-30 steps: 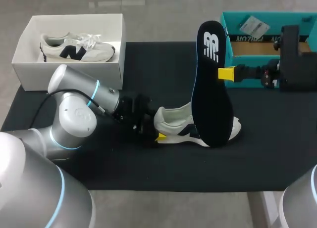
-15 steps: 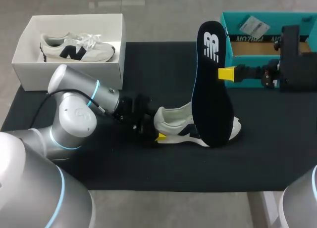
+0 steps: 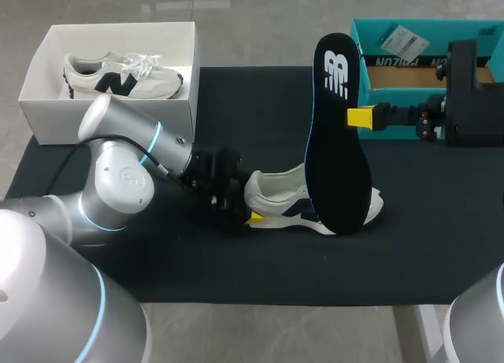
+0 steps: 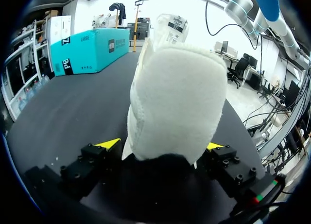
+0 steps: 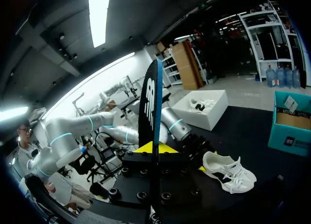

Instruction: Take the shoe out of the shoebox, open the shoe tongue, remove and reinsert the insole, then place the shoe into the shoebox

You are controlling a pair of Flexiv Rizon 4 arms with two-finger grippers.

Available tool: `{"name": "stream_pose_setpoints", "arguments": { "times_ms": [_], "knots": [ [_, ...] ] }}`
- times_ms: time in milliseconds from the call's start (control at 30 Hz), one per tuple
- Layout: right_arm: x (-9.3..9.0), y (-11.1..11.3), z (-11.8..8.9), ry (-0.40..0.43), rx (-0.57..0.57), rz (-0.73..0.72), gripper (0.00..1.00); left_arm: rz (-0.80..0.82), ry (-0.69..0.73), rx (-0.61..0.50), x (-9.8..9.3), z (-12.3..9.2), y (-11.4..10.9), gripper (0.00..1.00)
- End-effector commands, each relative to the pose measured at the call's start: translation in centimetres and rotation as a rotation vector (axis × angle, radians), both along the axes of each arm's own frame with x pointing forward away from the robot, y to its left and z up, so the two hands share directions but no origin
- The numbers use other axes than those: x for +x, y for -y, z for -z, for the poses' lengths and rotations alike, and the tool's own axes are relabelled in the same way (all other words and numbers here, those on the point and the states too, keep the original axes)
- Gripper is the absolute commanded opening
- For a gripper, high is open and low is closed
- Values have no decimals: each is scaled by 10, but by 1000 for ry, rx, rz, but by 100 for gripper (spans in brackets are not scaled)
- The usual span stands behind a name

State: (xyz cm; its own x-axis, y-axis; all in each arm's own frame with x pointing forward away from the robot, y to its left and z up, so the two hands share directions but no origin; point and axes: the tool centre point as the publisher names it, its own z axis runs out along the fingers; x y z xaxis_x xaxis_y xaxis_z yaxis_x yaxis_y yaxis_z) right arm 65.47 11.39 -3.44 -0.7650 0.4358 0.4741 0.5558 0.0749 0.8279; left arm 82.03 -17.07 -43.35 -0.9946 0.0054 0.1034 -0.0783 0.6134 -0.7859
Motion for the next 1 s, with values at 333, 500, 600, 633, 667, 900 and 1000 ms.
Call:
{"name": "stream_pose_setpoints", "arguments": {
  "times_ms": [333, 500, 600, 633, 667, 900, 1000],
  "knots": [
    [0, -2, 2, 0, 0, 4, 0, 65, 62, 137, -4, -26, -2, 100],
    [0, -2, 2, 0, 0, 4, 0, 24, 74, 244, -9, -38, -3, 100],
    [0, -2, 2, 0, 0, 4, 0, 29, 100, 288, -12, -44, -5, 100],
    [0, -2, 2, 0, 0, 4, 0, 32, 105, 312, -12, -45, -6, 100],
    [0, -2, 2, 0, 0, 4, 0, 27, 118, 329, -12, -47, -6, 100],
    [0, -2, 2, 0, 0, 4, 0, 40, 133, 370, -10, -52, -10, 100],
    [0, -2, 2, 0, 0, 4, 0, 40, 133, 370, -10, -52, -10, 100]
  ]
}}
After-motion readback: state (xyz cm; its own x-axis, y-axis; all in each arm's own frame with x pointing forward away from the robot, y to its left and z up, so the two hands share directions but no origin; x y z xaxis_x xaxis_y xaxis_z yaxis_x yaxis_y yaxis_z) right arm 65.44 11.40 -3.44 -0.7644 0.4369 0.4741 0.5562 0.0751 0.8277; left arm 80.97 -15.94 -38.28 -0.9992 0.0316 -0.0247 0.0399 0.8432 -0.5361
